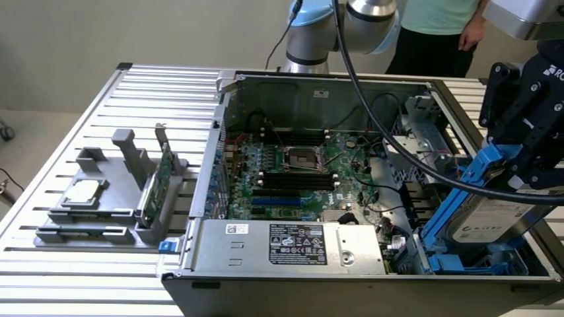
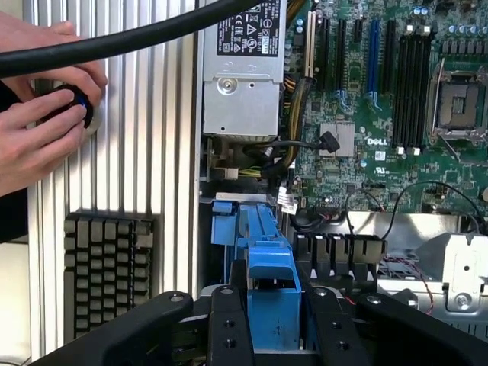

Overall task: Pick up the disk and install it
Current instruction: 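Pick up the disk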

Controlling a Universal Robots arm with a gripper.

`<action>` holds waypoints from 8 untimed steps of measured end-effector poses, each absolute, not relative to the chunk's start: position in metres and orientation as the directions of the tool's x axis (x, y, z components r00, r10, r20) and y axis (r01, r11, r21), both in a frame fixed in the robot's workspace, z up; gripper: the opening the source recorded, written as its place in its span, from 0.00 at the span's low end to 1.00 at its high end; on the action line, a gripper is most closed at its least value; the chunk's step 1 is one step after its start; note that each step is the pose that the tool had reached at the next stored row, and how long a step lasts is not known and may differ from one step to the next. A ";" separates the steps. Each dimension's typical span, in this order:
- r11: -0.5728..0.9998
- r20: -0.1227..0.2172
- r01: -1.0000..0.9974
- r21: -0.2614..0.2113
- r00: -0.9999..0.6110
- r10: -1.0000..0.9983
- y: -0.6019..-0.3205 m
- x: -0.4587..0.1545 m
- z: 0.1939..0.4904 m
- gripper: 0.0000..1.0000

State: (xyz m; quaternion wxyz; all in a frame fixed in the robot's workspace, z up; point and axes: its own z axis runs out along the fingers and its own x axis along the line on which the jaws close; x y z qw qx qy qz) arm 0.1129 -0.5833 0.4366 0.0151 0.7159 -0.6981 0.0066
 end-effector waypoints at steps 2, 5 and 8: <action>-0.025 0.032 -1.000 0.013 0.025 -0.999 -0.583 0.113 0.435 0.32; -0.024 0.033 -1.000 0.014 0.025 -0.999 -0.583 0.113 0.433 0.32; -0.024 0.034 -1.000 0.015 0.024 -0.999 -0.582 0.113 0.431 0.32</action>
